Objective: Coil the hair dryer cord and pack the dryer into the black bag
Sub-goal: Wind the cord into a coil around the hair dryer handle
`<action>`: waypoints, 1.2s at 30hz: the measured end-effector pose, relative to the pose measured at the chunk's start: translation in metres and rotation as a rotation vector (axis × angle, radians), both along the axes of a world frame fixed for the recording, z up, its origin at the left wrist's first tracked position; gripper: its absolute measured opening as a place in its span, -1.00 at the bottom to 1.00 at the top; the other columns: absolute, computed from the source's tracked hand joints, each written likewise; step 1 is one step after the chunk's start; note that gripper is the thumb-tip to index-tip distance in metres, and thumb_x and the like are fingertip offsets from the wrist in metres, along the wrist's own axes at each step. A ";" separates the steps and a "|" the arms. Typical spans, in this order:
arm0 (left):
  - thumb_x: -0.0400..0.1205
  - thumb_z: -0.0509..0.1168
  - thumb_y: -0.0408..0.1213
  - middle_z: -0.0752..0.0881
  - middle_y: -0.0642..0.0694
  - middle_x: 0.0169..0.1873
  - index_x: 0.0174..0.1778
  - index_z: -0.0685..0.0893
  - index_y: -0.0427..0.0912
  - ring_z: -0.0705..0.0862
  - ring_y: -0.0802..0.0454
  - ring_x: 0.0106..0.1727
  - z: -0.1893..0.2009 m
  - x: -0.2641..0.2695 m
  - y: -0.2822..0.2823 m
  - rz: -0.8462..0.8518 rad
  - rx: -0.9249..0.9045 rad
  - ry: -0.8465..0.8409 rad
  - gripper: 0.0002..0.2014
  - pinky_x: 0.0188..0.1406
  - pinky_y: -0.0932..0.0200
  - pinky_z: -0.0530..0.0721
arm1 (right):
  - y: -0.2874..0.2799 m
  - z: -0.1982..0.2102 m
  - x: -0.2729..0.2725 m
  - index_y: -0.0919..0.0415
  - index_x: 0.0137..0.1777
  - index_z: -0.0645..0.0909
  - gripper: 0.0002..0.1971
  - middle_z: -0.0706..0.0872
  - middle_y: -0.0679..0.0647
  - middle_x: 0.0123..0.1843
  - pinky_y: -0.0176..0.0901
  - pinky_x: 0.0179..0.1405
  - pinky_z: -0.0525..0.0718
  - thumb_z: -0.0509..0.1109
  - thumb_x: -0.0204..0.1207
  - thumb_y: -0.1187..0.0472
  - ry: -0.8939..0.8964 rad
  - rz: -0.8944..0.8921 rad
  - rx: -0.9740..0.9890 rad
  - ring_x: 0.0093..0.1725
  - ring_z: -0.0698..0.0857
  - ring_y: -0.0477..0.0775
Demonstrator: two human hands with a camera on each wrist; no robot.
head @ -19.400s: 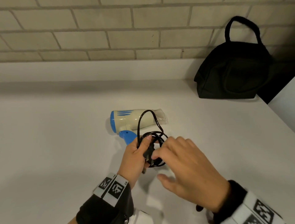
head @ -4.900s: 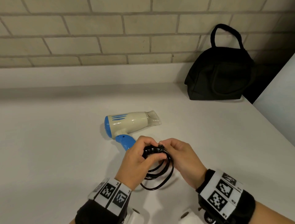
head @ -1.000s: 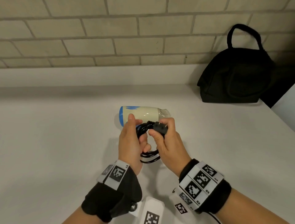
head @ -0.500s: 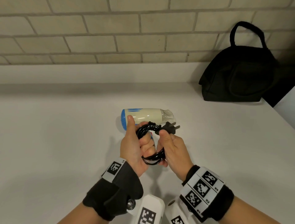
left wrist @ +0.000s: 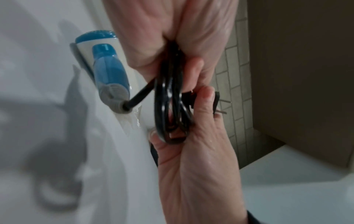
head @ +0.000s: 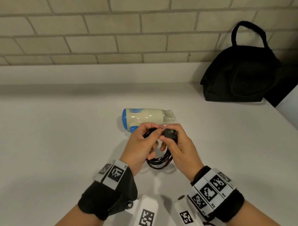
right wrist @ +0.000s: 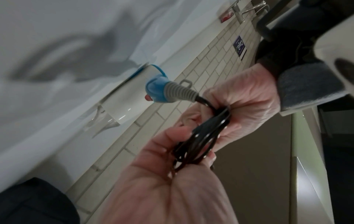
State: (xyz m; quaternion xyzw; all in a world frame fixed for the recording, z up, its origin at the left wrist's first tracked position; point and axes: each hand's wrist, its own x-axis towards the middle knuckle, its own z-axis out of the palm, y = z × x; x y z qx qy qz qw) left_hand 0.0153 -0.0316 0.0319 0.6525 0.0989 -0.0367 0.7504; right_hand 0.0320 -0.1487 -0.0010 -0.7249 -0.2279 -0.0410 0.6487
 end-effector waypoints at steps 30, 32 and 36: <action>0.40 0.44 -0.42 0.62 -0.17 -0.50 -0.27 0.47 -0.22 0.47 0.15 -0.71 -0.024 0.012 0.024 -0.082 0.137 0.049 -0.78 -0.76 0.40 0.41 | 0.004 0.001 0.004 0.26 -0.18 0.48 -0.93 0.71 0.26 -0.30 -0.19 -0.44 0.75 0.28 0.53 0.31 0.652 0.020 0.337 -0.46 0.72 0.10; 0.39 0.46 -0.39 0.68 -0.21 -0.30 -0.20 0.55 -0.20 0.61 0.10 -0.55 -0.033 0.014 0.033 -0.088 0.194 0.031 -0.80 -0.57 0.40 0.57 | 0.004 -0.003 0.017 0.26 -0.17 0.51 -0.95 0.69 0.28 -0.24 -0.09 -0.25 0.72 0.32 0.51 0.32 0.646 0.046 0.213 -0.32 0.69 0.17; 0.38 0.47 -0.43 0.67 -0.04 -0.17 -0.12 0.61 -0.06 0.70 0.12 -0.34 -0.046 0.016 0.047 -0.064 0.327 0.002 -0.74 -0.21 0.35 0.68 | 0.008 -0.015 0.036 0.13 -0.25 0.58 -0.83 0.67 0.07 -0.26 -0.18 -0.08 0.61 0.45 0.38 0.41 0.565 0.120 -0.102 -0.23 0.64 0.00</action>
